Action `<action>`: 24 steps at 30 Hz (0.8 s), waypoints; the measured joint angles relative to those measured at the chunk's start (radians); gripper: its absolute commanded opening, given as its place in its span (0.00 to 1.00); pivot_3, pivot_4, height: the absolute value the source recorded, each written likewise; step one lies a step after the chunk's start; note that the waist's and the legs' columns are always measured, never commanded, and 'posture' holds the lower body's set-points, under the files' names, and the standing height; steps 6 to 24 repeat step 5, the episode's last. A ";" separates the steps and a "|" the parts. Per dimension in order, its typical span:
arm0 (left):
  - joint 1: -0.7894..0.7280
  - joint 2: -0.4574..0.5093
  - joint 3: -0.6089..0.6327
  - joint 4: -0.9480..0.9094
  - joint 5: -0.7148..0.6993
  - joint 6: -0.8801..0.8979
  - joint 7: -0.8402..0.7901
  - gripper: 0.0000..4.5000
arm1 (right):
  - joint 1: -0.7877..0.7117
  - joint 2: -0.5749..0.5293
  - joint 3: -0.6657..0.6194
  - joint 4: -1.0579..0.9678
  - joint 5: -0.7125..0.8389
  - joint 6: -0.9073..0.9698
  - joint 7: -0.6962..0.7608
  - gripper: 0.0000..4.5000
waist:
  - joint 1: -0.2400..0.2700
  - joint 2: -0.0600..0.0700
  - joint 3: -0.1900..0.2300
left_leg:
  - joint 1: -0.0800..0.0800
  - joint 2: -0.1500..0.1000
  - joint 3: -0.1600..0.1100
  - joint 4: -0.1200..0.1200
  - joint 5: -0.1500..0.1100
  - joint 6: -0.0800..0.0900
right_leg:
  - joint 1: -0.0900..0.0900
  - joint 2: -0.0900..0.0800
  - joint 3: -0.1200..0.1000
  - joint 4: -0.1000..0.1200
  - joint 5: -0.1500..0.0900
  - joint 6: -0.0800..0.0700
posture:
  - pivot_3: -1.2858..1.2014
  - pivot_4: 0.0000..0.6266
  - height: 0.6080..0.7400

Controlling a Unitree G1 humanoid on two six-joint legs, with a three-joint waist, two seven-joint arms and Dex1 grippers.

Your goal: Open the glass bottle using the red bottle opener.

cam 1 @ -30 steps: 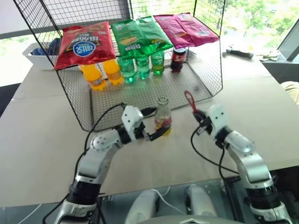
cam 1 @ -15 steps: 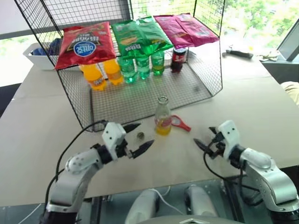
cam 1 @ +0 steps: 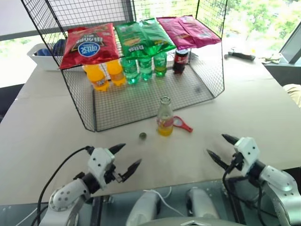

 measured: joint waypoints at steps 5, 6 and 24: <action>0.005 -0.025 0.012 0.082 0.029 -0.075 0.029 1.00 | 0.021 -0.002 -0.020 0.046 0.018 -0.070 0.043 0.98 | 0.001 0.000 0.000 | 0.000 0.000 0.001 0.000 0.000 0.000 | 0.000 0.000 0.001 0.000 0.000 0.000 | 0.52 0.24 1.00; 0.005 -0.025 0.012 0.082 0.029 -0.075 0.029 1.00 | 0.021 -0.002 -0.020 0.046 0.018 -0.070 0.043 0.98 | 0.001 0.000 0.000 | 0.000 0.000 0.001 0.000 0.000 0.000 | 0.000 0.000 0.001 0.000 0.000 0.000 | 0.52 0.24 1.00; 0.005 -0.025 0.012 0.082 0.029 -0.075 0.029 1.00 | 0.021 -0.002 -0.020 0.046 0.018 -0.070 0.043 0.98 | 0.001 0.000 0.000 | 0.000 0.000 0.001 0.000 0.000 0.000 | 0.000 0.000 0.001 0.000 0.000 0.000 | 0.52 0.24 1.00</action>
